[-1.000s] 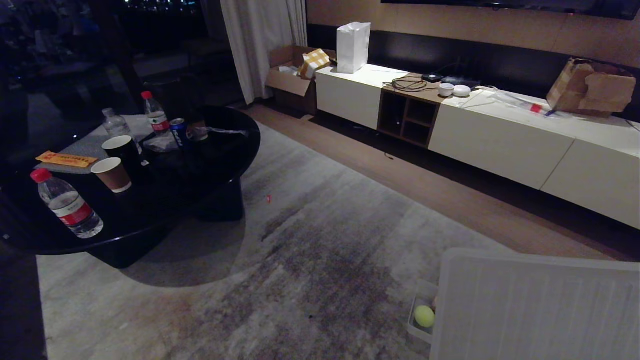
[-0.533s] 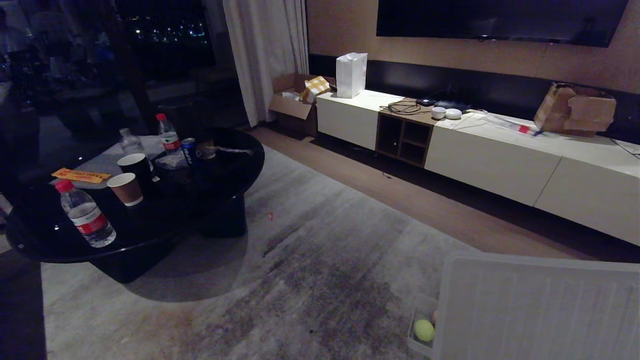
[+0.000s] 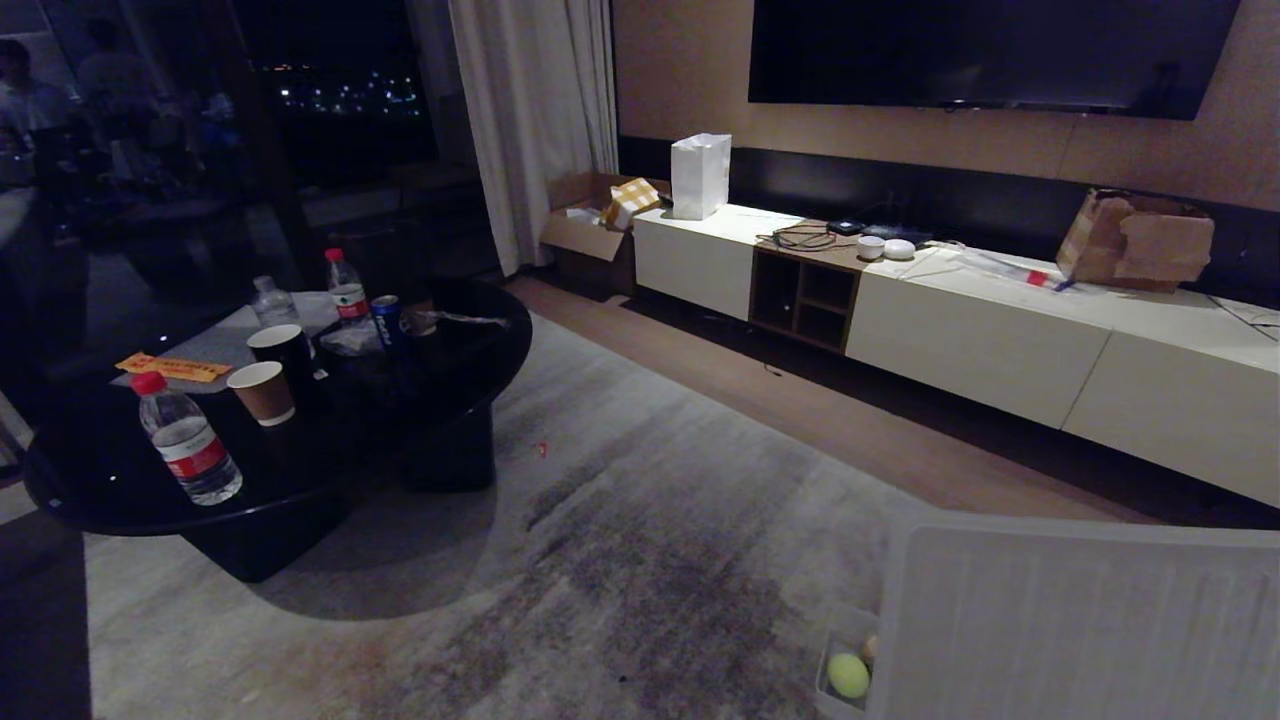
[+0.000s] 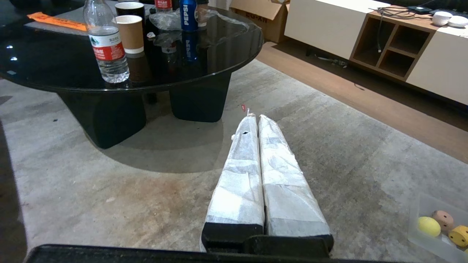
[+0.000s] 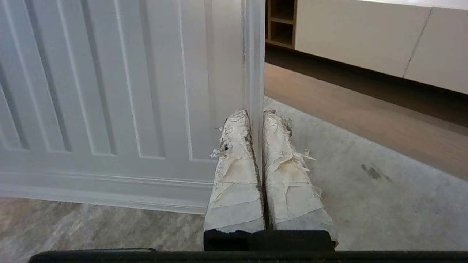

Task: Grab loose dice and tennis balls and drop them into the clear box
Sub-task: Close the lid

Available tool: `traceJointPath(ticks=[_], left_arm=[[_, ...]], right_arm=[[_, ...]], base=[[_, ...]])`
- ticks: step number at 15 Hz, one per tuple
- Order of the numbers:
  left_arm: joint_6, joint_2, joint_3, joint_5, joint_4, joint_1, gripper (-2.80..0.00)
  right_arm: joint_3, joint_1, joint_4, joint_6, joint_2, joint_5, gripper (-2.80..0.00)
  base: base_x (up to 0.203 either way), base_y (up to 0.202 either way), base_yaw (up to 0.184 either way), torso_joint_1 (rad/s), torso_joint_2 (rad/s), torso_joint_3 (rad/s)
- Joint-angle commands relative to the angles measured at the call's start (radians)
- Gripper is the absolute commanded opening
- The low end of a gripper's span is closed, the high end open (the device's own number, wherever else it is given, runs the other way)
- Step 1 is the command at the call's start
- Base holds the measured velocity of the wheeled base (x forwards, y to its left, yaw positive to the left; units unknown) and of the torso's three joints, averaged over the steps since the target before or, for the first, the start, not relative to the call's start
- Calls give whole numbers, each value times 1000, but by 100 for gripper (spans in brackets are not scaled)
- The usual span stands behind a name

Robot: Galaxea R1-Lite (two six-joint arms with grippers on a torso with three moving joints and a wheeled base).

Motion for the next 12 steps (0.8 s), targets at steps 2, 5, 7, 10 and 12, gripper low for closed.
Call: traceJointPath(ticks=[2, 5, 7, 10, 12], left_arm=[[0, 2, 2, 3, 0, 0, -280], [0, 2, 2, 3, 0, 0, -280], [0, 2, 2, 3, 0, 0, -280], [0, 2, 2, 3, 0, 0, -280], [0, 2, 2, 3, 0, 0, -280]], right_arm=[[8, 0, -1, 1, 2, 0, -280], [8, 0, -1, 1, 2, 0, -280], [8, 0, -1, 1, 2, 0, -280], [8, 0, -1, 1, 2, 1, -280], [8, 0, -1, 1, 2, 0, -280]], base=[[-1, -4, 33, 1, 2, 2], [4, -3, 140, 2, 0, 4], [-1, -9, 164, 4, 7, 3], [-4, -10, 167, 3, 0, 3], [-1, -8, 165, 0, 3, 3]])
